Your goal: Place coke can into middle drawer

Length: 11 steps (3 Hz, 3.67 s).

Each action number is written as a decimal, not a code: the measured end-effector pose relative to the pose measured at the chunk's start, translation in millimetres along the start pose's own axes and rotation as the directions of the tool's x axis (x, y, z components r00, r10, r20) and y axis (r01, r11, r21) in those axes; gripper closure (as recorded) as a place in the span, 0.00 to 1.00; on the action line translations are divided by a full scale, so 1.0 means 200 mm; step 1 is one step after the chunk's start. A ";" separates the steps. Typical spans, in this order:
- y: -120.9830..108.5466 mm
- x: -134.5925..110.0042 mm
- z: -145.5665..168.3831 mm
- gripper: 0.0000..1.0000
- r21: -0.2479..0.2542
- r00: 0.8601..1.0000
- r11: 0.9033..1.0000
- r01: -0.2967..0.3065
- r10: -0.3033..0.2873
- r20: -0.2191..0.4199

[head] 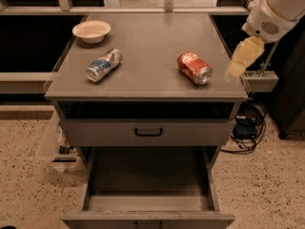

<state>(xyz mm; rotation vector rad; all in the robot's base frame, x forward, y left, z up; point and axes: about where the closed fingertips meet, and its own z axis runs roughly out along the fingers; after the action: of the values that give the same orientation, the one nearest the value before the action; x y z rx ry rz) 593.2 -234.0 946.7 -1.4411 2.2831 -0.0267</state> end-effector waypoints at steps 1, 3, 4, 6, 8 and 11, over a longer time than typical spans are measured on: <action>-0.11 -0.08 0.12 0.00 0.007 0.997 0.998 -0.063 0.062 0.055; -0.08 -0.26 0.39 0.00 -0.162 0.972 0.974 -0.161 0.185 0.144; -0.01 -0.38 0.52 0.00 -0.244 0.962 0.959 -0.145 0.194 0.191; 0.03 -0.46 0.65 0.18 -0.252 0.957 0.959 -0.128 0.187 0.224; 0.03 -0.46 0.65 0.64 -0.252 0.957 0.959 -0.128 0.187 0.224; 0.06 -0.46 0.63 1.00 -0.313 0.947 0.942 -0.121 0.204 0.247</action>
Offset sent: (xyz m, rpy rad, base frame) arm 0.0740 0.0573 -0.0457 0.2964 0.0922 -0.1170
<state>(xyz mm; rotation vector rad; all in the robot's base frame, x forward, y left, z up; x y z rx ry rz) 663.2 -123.5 862.3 -1.2872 2.2284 0.5547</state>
